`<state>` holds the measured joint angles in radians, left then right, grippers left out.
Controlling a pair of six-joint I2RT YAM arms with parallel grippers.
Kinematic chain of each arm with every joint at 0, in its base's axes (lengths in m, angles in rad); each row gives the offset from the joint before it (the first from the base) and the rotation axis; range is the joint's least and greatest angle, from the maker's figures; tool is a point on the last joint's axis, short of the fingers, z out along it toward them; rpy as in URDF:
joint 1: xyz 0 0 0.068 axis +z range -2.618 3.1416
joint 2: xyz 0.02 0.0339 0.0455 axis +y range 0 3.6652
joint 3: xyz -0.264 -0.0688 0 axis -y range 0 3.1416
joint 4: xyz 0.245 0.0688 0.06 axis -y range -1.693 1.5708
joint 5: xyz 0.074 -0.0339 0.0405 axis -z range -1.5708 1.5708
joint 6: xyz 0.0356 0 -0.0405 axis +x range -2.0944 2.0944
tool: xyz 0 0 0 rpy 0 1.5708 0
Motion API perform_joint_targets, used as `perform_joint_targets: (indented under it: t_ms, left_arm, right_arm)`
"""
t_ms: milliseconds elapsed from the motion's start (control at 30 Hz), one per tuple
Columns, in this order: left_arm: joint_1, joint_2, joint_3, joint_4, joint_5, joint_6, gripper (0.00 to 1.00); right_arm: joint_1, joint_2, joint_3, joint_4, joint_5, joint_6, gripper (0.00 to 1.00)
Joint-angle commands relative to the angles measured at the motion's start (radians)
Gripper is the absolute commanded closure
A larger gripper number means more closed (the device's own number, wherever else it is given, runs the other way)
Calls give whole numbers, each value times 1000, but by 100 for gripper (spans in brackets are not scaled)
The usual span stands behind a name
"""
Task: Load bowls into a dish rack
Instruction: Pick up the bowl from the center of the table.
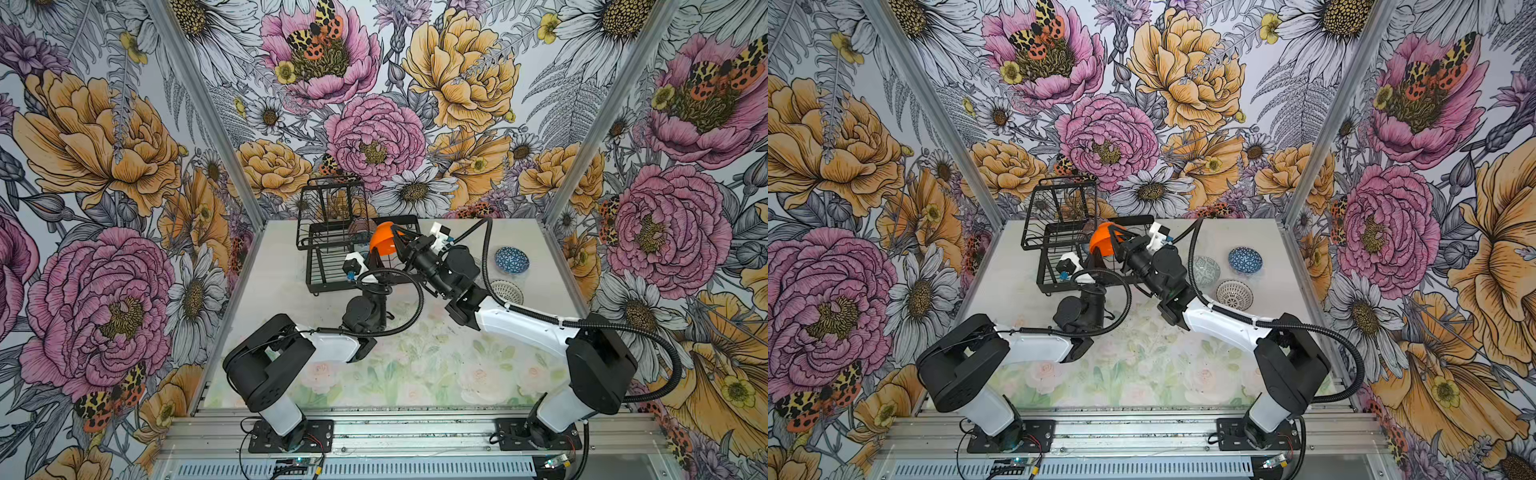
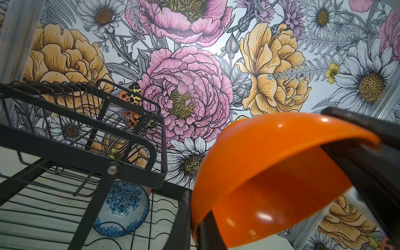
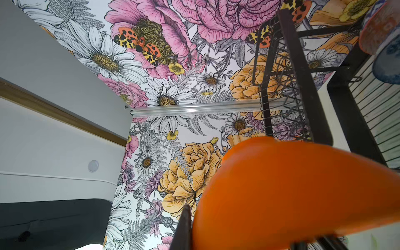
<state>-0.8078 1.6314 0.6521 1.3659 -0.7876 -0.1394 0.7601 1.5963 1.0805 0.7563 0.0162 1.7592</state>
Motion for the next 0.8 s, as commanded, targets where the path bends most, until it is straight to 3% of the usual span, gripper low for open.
perform_joint_targets:
  t_ms: [0, 67, 200, 333, 600, 767]
  left_arm:
    - [-5, -28, -21, 48, 24, 18, 100]
    - [-5, -30, -25, 48, 13, 11, 91]
    - [-4, -37, -32, 48, 9, 4, 84]
    - [-5, -45, -42, 46, 9, -1, 61]
    - [-13, -137, -121, 1, -18, -18, 2]
    - [12, -359, -129, -370, 24, -106, 1]
  right_arm:
    - [-15, 4, 17, 27, 14, -55, 100]
    - [-16, 0, 15, 25, 13, -65, 100]
    - [-16, -3, 8, 40, 13, -74, 100]
    - [-16, 7, 9, 66, 5, -80, 100]
    - [-37, 46, 3, 187, -20, -85, 100]
    - [-67, 48, -15, 203, -33, -119, 100]
